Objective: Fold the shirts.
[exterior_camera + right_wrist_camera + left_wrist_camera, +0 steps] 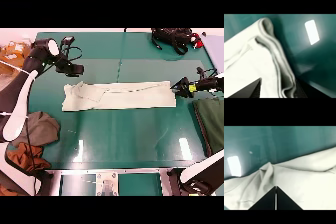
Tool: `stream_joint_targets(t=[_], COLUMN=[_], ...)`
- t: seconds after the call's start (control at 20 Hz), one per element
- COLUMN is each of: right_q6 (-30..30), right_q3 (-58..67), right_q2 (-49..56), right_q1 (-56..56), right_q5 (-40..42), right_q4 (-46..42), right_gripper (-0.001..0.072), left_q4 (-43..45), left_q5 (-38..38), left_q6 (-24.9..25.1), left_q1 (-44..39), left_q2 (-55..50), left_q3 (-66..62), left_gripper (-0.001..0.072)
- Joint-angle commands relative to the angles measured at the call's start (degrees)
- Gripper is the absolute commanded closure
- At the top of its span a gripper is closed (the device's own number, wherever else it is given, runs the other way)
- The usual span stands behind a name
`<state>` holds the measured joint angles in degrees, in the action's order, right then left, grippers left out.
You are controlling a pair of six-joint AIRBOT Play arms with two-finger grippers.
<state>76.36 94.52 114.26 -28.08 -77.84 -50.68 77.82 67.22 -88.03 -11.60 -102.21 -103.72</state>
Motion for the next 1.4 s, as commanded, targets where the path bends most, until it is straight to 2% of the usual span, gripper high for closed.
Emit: stream_joint_targets(t=[0.0,0.1,0.15,0.2,0.35,0.5,0.7,0.85,1.0,1.2,1.35], right_q6=[-2.10,-2.32,-3.04,-3.10,-2.89,-2.78,-1.70,-1.60,-1.62,-1.68,-1.86], right_q3=[-0.48,-0.46,-0.11,0.70,4.94,7.89,8.17,8.17,8.22,8.15,8.13], right_q2=[2.64,3.06,2.97,2.95,1.33,-4.59,-16.65,-24.24,-28.20,-28.39,-28.39], right_q1=[1.62,2.21,2.25,2.19,1.99,2.03,2.10,2.67,2.99,2.99,3.08], right_q5=[-2.38,-2.34,-2.51,-3.28,-7.85,-13.77,-18.51,-19.26,-19.28,-19.23,-19.08], right_q4=[-0.09,-0.04,0.59,1.49,4.81,8.20,16.48,21.35,22.14,21.00,19.78], right_gripper=[0.0249,0.0442,0.0620,0.0700,0.0700,0.0700,0.0700,0.0700,0.0699,0.0699,0.0699], left_q4=[-6.43,-12.26,-14.91,-16.15,-16.17,-18.05,-26.97,-34.58,-38.47,-42.29,-42.25], left_q5=[0.76,0.70,0.79,0.39,-1.73,-8.85,-21.79,-27.47,-27.80,-26.84,-18.73], left_q6=[0.26,1.53,1.51,1.51,1.46,1.29,1.79,5.18,5.55,5.57,5.60], left_q1=[-0.02,-0.02,-0.17,-0.81,-5.20,-12.37,-20.65,-24.70,-27.45,-28.35,-25.24], left_q2=[-0.07,-0.28,-0.44,-0.52,-2.27,-6.58,-12.79,-16.41,-20.79,-24.02,-23.02], left_q3=[-0.13,-0.13,-0.11,0.13,0.28,0.28,-0.02,-1.11,-5.33,-8.48,-10.56], left_gripper=[0.0678,0.0679,0.0679,0.0679,0.0679,0.0679,0.0679,0.0679,0.0679,0.0679,0.0679])
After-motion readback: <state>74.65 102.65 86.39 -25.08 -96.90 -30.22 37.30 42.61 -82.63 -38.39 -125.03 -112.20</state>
